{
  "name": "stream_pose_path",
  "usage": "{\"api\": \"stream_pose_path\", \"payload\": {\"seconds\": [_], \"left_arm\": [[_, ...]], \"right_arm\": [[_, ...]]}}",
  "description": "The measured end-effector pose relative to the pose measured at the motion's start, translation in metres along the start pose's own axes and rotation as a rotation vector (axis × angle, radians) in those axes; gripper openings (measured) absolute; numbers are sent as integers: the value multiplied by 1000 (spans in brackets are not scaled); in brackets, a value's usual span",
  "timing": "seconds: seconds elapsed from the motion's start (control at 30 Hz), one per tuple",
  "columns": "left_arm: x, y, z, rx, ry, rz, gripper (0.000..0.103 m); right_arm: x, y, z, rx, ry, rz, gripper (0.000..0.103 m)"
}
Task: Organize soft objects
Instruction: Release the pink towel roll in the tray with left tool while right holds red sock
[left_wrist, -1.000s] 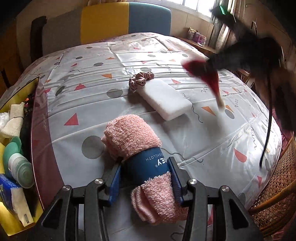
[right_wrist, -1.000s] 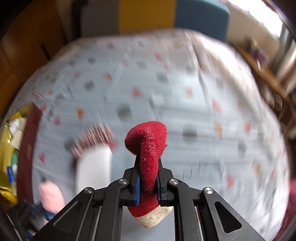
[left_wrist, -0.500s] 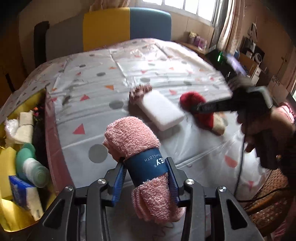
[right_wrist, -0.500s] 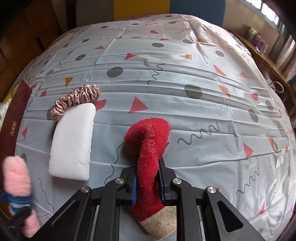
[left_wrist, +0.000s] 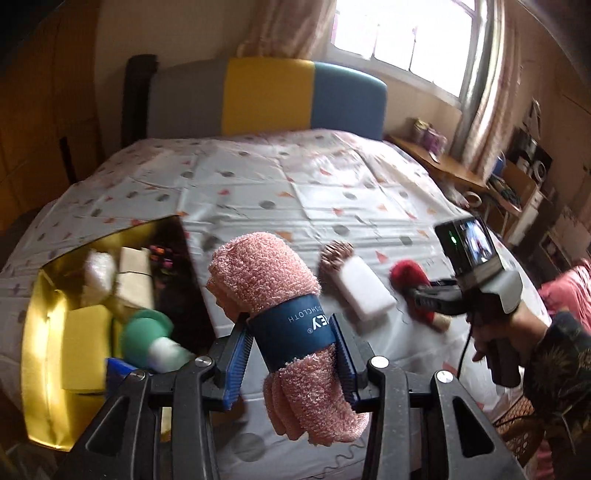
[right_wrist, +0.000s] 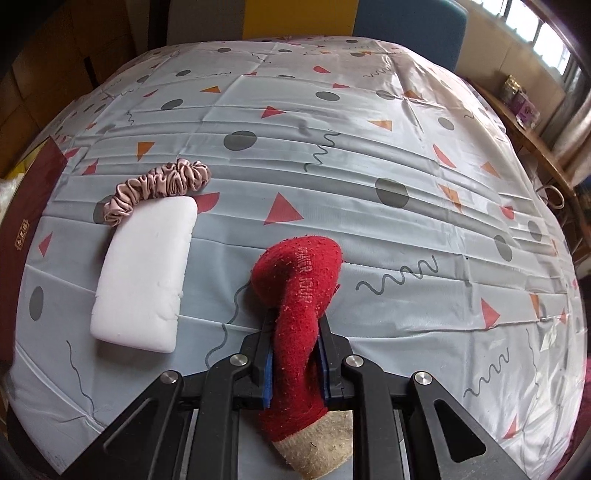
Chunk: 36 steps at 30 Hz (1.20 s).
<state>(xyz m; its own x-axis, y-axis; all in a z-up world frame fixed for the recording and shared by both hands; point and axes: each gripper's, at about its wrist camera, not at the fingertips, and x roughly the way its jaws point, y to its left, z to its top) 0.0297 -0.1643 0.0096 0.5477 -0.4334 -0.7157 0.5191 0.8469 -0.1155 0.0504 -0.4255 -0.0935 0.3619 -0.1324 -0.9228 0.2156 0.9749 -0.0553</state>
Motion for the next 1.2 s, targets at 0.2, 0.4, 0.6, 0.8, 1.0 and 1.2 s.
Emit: {"api": "stream_pose_path", "payload": {"seconds": [0.2, 0.4, 0.6, 0.8, 1.0, 1.2], "left_arm": [[-17, 33, 3, -56, -32, 63, 42], [-29, 69, -2, -107, -43, 127, 42], [-37, 128, -12, -207, -20, 178, 42], [-43, 213, -12, -358, 4, 218, 42], [-17, 260, 4, -354, 69, 230, 43], [19, 292, 14, -457, 130, 214, 43]], "right_arm": [[0, 0, -1, -2, -5, -4, 19], [-1, 3, -3, -24, -15, -17, 19], [-2, 4, -4, -33, -18, -24, 18], [-2, 5, -3, -42, -18, -31, 18], [-3, 6, -3, -48, -18, -36, 18], [-3, 7, -3, -49, -18, -37, 18]]}}
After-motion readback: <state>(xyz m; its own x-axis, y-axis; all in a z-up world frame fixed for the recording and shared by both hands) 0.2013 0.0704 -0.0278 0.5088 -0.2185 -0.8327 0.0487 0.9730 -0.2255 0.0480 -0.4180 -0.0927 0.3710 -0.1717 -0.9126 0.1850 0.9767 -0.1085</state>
